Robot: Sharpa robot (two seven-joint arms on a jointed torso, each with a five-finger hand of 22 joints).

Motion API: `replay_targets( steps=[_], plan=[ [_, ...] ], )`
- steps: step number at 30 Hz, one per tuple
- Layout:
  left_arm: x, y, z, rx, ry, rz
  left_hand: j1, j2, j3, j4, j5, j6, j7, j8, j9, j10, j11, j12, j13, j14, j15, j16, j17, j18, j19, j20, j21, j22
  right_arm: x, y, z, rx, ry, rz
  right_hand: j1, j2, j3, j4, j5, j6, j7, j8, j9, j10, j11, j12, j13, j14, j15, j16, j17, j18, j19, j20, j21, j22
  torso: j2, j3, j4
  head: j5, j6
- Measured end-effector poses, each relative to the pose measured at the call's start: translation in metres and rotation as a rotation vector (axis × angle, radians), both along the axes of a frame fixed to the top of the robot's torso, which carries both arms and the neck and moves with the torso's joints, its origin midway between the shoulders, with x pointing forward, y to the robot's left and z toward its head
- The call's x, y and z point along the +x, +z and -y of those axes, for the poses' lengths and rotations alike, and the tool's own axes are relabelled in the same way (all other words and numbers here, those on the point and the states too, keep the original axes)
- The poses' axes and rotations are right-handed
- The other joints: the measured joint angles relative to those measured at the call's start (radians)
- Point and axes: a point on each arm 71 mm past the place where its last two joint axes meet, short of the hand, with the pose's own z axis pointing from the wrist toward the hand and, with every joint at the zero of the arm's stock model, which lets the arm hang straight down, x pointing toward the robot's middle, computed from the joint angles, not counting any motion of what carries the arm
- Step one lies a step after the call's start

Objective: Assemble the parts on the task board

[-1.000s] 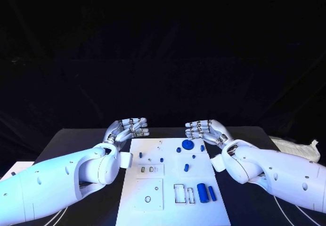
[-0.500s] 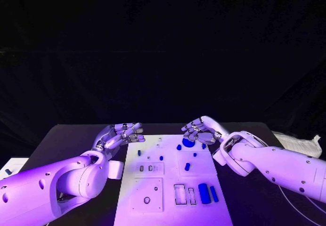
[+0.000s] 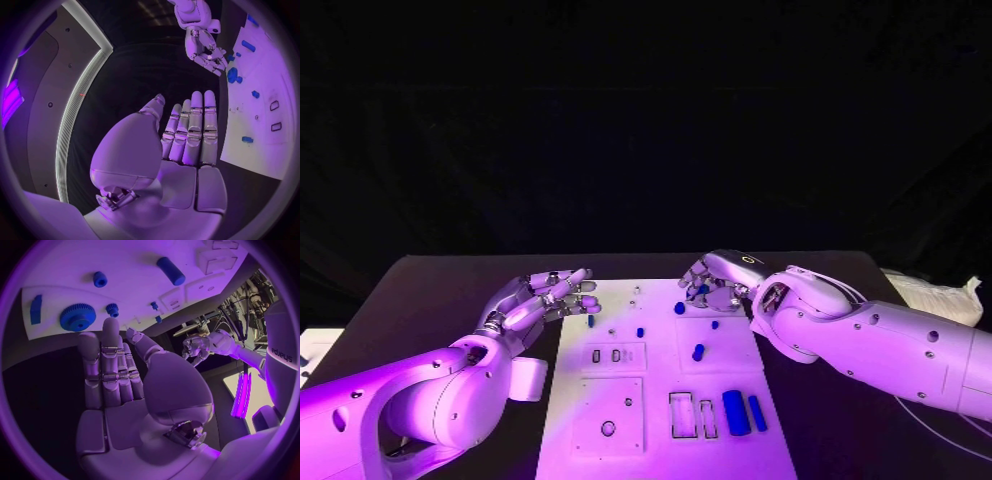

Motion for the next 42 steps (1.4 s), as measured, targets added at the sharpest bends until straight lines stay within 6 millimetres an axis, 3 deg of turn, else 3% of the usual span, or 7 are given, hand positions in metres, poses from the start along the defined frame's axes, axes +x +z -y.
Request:
replay_targets(
  steps=[8,9,13,17,19,26,42],
  plan=[
    [-0.003,0.002,0.002,-0.016,-0.014,-0.008,0.000,0.000,0.000,0.000,0.000,0.000,0.000,0.000,0.000,0.000,0.000,0.000,0.000,0.000,0.000,0.000,0.002,0.000,0.000,0.000,0.000,0.000,0.001,0.005,-0.007,-0.094,0.005,0.018,-0.007,-0.016,0.027,0.027,-0.012,-0.002,-0.002,0.000,0.001,-0.027,0.005,0.000,0.000,0.000,0.000,0.155,0.089,-0.035,0.084,0.006,0.188,0.262,0.016,-0.0019,0.0093,-0.010,-0.005],
    [-0.003,0.002,0.002,-0.017,-0.015,-0.009,0.000,0.000,0.000,0.000,0.000,0.000,0.000,0.000,0.000,0.000,0.000,0.000,0.000,0.000,0.000,-0.001,0.002,0.000,0.000,0.000,0.000,0.000,0.001,0.006,-0.007,-0.103,0.005,0.019,-0.005,-0.018,0.032,0.032,-0.012,-0.002,-0.002,0.000,0.001,-0.027,0.005,0.000,0.000,0.000,0.000,0.175,0.100,-0.047,0.094,0.006,0.207,0.290,0.018,-0.0023,0.0104,-0.011,-0.005],
    [-0.004,0.002,0.003,-0.021,-0.019,-0.011,0.000,0.000,-0.003,-0.003,0.000,0.000,0.000,-0.006,0.000,0.000,0.000,-0.007,-0.001,0.000,0.000,-0.006,0.003,0.000,0.000,0.000,0.000,0.000,0.003,0.007,-0.010,-0.138,0.003,0.018,-0.005,-0.018,0.038,0.038,-0.016,-0.002,-0.002,0.000,0.001,-0.034,0.005,0.000,0.000,0.000,0.000,0.230,0.146,-0.047,0.110,0.008,0.240,0.341,0.024,-0.0026,0.0122,-0.014,-0.005],
    [-0.004,0.002,0.004,-0.025,-0.024,-0.013,0.000,0.000,-0.005,0.000,0.000,0.000,0.000,-0.006,0.000,0.000,0.000,-0.008,-0.001,0.000,0.000,-0.006,0.005,0.000,0.000,0.000,0.000,0.000,0.004,0.007,-0.010,-0.169,-0.002,0.010,-0.001,-0.022,0.043,0.043,-0.022,-0.002,-0.002,0.000,0.001,-0.038,0.002,0.000,0.000,0.000,0.000,0.269,0.181,-0.047,0.119,0.009,0.257,0.370,0.028,-0.0033,0.0133,-0.017,-0.006],
    [-0.005,0.003,0.004,-0.026,-0.026,-0.013,0.000,0.000,-0.005,0.000,0.000,0.000,0.000,-0.006,0.000,0.000,0.000,-0.012,-0.002,0.000,0.000,-0.006,0.006,0.000,0.000,0.000,0.000,0.000,0.005,0.006,-0.010,-0.188,-0.005,0.002,-0.001,-0.022,0.044,0.044,-0.022,-0.002,-0.002,0.000,0.001,-0.041,0.005,0.000,0.000,0.000,0.000,0.292,0.202,-0.062,0.129,0.009,0.267,0.386,0.030,-0.0032,0.0144,-0.018,-0.007],
    [-0.005,0.004,0.002,-0.026,-0.027,-0.014,0.000,0.000,-0.005,0.000,0.000,0.000,0.000,-0.010,0.000,0.000,0.000,-0.012,-0.002,0.000,0.000,-0.006,0.007,0.000,0.000,0.000,0.000,0.000,0.007,0.003,-0.011,-0.243,-0.014,-0.022,-0.004,-0.034,0.041,0.061,-0.037,-0.002,-0.002,0.000,0.002,-0.065,0.007,0.000,-0.001,0.000,0.000,0.337,0.236,-0.062,0.129,0.009,0.279,0.405,0.034,-0.0035,0.0170,-0.019,-0.010],
    [-0.006,0.005,0.002,-0.028,-0.032,-0.017,0.000,0.000,-0.008,-0.003,0.000,0.000,0.000,-0.010,-0.001,0.000,0.000,-0.012,-0.002,0.003,0.003,-0.006,0.009,0.000,0.000,0.000,0.000,0.000,0.008,0.001,-0.016,-0.290,-0.010,-0.030,-0.004,-0.034,0.045,0.090,-0.037,0.004,-0.010,0.000,0.003,-0.083,0.009,0.000,-0.002,0.000,0.000,0.392,0.281,-0.062,0.133,0.013,0.291,0.419,0.041,-0.0035,0.0190,-0.020,-0.011]
  ],
)
